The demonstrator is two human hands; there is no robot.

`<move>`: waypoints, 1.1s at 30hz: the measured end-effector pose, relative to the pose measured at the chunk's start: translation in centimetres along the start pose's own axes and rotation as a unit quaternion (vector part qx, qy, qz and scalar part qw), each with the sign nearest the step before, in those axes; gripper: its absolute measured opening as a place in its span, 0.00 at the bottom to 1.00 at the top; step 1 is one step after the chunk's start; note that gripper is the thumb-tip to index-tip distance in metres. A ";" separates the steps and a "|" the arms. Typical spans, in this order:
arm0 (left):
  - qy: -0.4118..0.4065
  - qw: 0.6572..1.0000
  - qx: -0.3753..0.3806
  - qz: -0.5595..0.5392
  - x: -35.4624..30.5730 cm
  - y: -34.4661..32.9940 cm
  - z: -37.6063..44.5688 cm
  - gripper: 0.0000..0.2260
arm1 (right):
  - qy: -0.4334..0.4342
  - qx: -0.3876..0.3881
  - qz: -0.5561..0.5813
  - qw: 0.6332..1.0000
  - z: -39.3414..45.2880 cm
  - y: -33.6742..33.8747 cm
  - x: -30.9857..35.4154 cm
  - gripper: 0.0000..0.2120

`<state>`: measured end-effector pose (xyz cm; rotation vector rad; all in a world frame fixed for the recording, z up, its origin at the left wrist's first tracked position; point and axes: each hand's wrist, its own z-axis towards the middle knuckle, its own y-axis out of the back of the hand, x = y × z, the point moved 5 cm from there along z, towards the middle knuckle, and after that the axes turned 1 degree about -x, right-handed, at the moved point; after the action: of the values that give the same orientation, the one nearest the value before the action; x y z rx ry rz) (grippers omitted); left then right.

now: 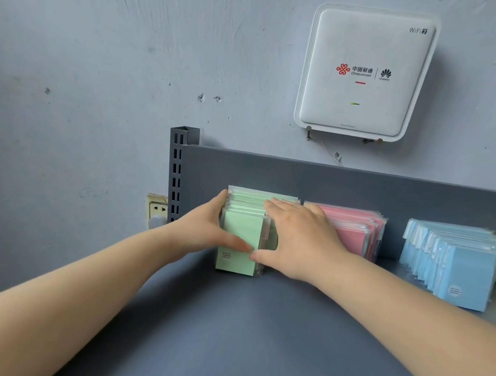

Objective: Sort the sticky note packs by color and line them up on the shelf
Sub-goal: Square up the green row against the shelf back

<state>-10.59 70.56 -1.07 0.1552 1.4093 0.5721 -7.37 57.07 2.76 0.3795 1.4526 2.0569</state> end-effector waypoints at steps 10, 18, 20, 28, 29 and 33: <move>0.013 1.000 -0.011 0.006 0.0 -0.5 -0.8 0.33 | 0.013 0.006 -0.004 1.000 -0.4 0.1 0.2 0.40; -0.015 0.999 -0.012 -0.034 0.2 -0.5 -0.4 0.25 | 0.017 0.019 -0.012 1.000 -0.5 -0.2 0.2 0.39; -0.010 0.999 -0.030 -0.019 0.0 0.1 -0.2 0.32 | 0.016 0.018 -0.013 1.000 -0.5 -0.2 0.2 0.39; 0.007 0.998 -0.043 0.036 -0.4 -0.5 -0.5 0.49 | 0.009 -0.005 -0.026 1.000 -0.6 -0.2 0.4 0.36; 0.009 0.998 -0.048 0.039 -0.4 -0.4 -0.5 0.49 | 0.006 -0.007 -0.028 1.000 -0.6 -0.3 0.4 0.35; 0.011 0.997 -0.054 0.052 -0.6 -0.4 -0.5 0.48 | -0.002 -0.010 -0.033 0.999 -0.5 -0.3 0.6 0.34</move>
<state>-10.95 69.80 -0.81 0.1360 1.3939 0.7371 -8.08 57.11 2.22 0.3217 1.4219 2.0164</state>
